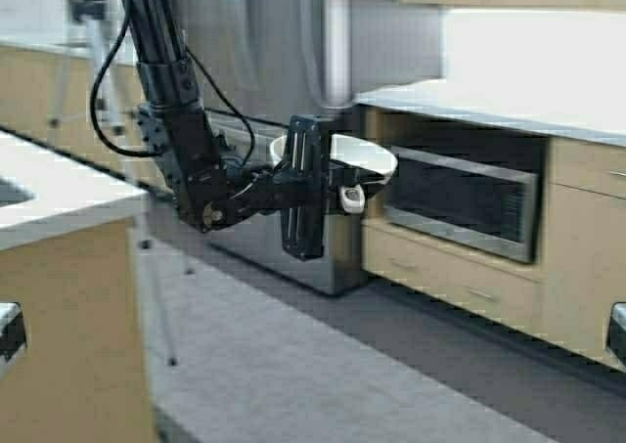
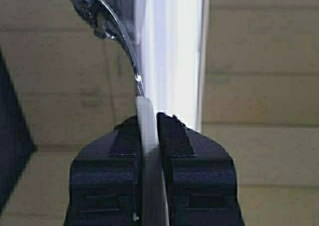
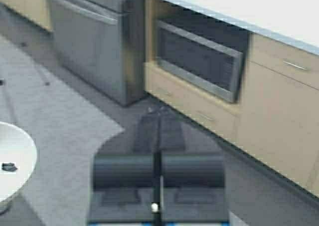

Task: Wash the pan

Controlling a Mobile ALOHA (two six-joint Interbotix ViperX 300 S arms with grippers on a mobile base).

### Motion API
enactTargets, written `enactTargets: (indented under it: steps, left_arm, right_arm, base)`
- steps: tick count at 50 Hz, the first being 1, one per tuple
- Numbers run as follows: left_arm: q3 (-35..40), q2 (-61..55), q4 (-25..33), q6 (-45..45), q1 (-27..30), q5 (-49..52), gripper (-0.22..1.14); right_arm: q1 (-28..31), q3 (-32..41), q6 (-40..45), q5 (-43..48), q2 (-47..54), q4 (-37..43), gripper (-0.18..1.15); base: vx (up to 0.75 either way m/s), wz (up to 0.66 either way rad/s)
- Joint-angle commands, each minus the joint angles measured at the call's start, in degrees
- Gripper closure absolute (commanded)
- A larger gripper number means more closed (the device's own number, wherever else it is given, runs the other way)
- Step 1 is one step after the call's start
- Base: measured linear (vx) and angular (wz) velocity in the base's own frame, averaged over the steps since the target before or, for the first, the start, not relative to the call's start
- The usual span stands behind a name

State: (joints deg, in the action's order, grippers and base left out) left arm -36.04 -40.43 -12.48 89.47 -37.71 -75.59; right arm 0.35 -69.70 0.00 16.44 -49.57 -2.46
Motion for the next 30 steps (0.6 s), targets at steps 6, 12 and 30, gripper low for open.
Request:
enactTargets:
  steps: [6, 12, 30]
  left_arm:
    - [-1.5, 4.0, -0.4, -0.5, -0.3, -1.8, 0.89]
    - [-1.9, 3.9, -0.4, -0.4, -0.3, -2.5, 0.89]
    - [-2.4, 5.1, -1.3, -0.2, -0.3, -2.9, 0.89]
  right_arm:
    - [0.0, 1.1, 0.1, 0.5, 0.1, -0.1, 0.91]
    - [0.0, 0.7, 0.2, 0.6, 0.1, 0.0, 0.91]
    - [0.0, 0.7, 0.1, 0.7, -1.7, -0.1, 0.91]
  base:
    - [0.1, 0.52]
    - [0.08, 0.45]
    - [0.1, 0.53]
